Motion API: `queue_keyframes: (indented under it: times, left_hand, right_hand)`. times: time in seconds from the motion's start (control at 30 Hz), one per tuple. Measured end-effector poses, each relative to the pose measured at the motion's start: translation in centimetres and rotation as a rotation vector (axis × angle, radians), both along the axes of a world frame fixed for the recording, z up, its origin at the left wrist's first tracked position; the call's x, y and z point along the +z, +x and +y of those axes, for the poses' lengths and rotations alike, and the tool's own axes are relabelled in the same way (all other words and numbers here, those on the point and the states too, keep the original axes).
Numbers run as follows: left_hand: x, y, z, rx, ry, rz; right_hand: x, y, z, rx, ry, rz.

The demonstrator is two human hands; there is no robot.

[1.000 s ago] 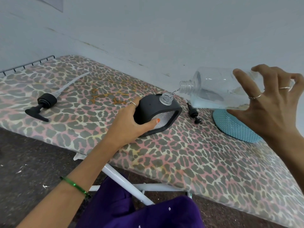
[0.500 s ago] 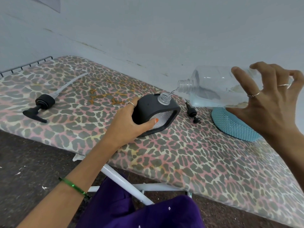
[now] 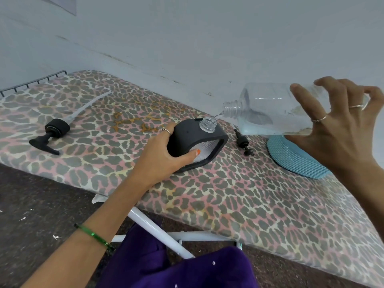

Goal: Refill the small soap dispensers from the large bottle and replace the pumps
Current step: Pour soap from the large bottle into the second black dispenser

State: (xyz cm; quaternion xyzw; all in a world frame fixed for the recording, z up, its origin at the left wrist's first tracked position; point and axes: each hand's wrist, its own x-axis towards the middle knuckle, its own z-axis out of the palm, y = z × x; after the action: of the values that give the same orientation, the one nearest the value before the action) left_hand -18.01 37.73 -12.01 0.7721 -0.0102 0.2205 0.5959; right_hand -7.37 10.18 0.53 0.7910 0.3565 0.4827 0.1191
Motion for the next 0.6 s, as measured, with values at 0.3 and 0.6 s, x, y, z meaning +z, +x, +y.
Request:
queue_keyframes:
  times: [0.3,0.6]
  left_hand:
    - [-0.04,-0.01,0.03,0.001,0.001,-0.002]
    - [0.02,-0.04,0.02,0.009,0.008,-0.005]
  right_hand:
    - [-0.01,0.03,0.21,0.004,-0.016,-0.012]
    - [-0.02,0.11,0.35,0.014,-0.035,-0.022]
